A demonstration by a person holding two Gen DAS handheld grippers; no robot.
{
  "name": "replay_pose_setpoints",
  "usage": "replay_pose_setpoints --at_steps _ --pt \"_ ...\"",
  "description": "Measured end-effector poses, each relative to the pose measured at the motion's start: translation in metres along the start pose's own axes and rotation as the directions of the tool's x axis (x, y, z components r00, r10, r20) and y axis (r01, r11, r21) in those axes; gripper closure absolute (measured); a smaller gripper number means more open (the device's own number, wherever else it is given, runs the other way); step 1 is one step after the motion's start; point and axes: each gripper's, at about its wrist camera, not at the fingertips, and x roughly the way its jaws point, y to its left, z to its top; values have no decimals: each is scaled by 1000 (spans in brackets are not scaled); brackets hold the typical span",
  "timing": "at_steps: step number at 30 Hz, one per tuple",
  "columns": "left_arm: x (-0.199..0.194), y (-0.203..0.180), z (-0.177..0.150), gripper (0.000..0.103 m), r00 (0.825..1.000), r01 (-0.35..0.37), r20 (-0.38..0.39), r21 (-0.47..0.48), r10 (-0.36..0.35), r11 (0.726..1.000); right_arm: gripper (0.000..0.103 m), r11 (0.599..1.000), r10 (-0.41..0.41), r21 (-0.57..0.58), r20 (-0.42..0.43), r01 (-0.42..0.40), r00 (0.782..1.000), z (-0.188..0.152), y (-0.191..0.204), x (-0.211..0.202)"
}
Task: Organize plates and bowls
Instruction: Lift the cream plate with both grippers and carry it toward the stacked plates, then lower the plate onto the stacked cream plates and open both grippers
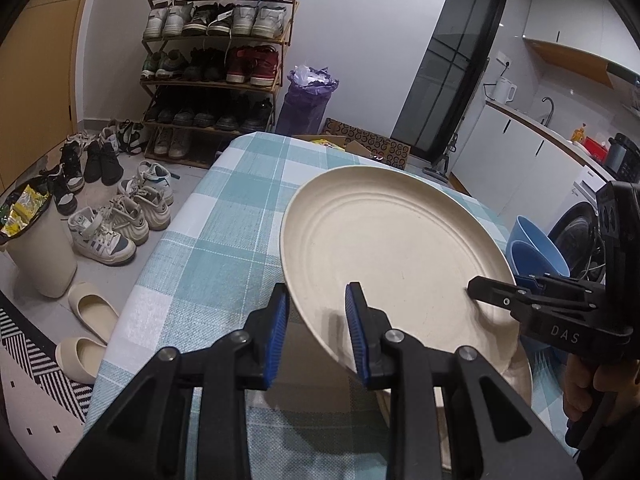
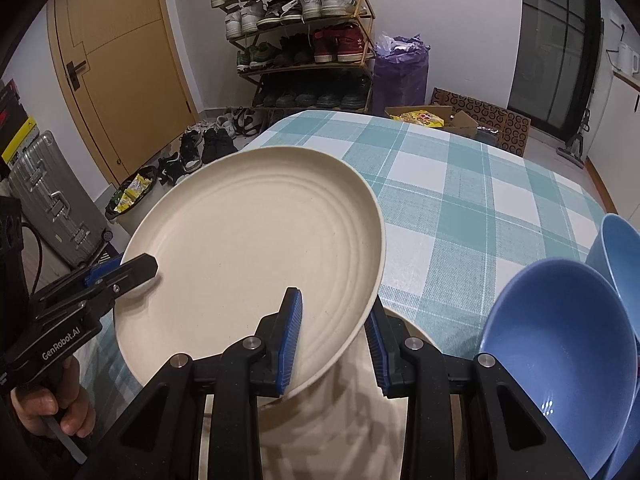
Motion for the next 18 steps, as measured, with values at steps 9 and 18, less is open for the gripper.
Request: replay_pose_setpoints --at_steps 9,18 --pt "-6 -12 0 76 1000 8 -13 32 -8 999 72 1000 2 12 -29 -1 1000 -24 0 -11" --pt "-11 -27 -1 76 1000 21 -14 78 -20 997 72 999 -5 37 -25 6 1000 -43 -5 -32"
